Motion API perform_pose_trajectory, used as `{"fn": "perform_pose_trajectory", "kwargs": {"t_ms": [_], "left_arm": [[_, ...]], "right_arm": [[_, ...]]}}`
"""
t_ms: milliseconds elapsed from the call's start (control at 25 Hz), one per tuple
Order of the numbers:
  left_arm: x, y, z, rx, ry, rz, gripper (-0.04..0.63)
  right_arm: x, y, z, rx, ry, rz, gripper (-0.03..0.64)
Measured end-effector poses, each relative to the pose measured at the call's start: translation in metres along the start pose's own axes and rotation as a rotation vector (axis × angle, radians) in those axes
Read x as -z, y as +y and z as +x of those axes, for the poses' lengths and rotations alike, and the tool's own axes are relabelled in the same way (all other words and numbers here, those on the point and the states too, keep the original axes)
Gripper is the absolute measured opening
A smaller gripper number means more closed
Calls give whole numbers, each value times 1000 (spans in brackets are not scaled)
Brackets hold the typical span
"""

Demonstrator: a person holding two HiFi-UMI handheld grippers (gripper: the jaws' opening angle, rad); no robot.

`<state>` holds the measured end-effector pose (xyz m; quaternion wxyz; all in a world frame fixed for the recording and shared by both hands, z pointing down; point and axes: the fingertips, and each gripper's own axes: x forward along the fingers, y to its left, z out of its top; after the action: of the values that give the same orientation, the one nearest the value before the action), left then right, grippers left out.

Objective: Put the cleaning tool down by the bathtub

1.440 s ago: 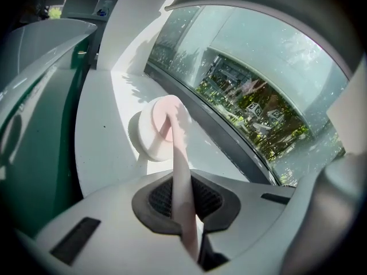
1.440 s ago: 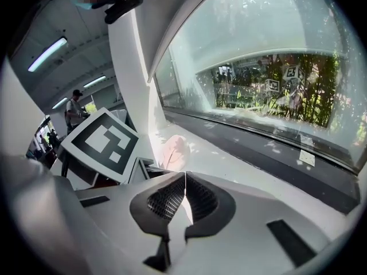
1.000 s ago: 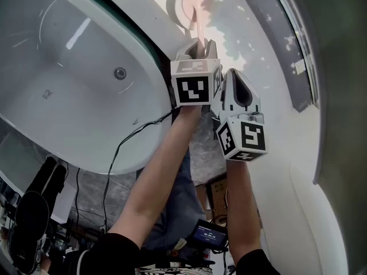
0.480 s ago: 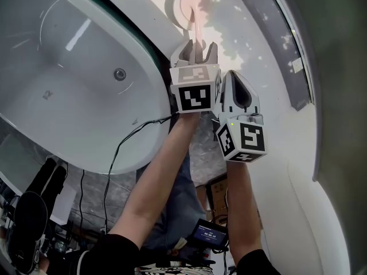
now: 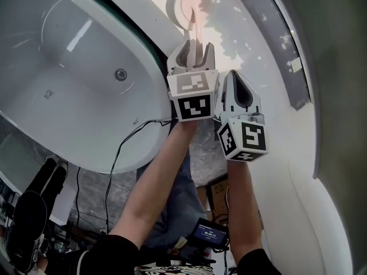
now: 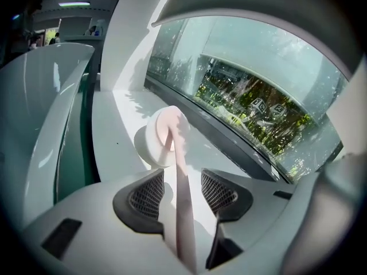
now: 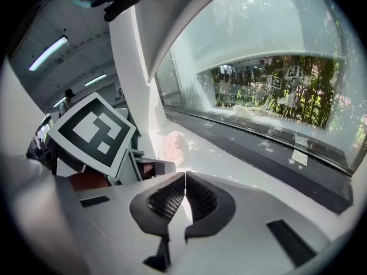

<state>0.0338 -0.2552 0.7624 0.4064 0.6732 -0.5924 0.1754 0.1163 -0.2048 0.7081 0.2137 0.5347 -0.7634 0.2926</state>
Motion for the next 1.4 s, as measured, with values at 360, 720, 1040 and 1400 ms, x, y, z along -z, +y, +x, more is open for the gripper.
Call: {"fn": "perform_pose_trajectory", "kwargs": {"t_ms": [360, 720, 1040, 1400], "left_arm": [[-26, 11, -20, 20, -104, -151, 17], [-47, 18, -38, 46, -120, -143, 16], [-58, 6, -65, 107, -131, -74, 15], [-80, -9, -115, 158, -146, 110, 15]], "right_arm": [[-4, 1, -2, 4, -6, -6, 26], [-27, 3, -16, 16, -23, -12, 26], [-47, 9, -31, 26, -41, -52, 26], [-80, 18, -71, 41, -61, -82, 26]]}}
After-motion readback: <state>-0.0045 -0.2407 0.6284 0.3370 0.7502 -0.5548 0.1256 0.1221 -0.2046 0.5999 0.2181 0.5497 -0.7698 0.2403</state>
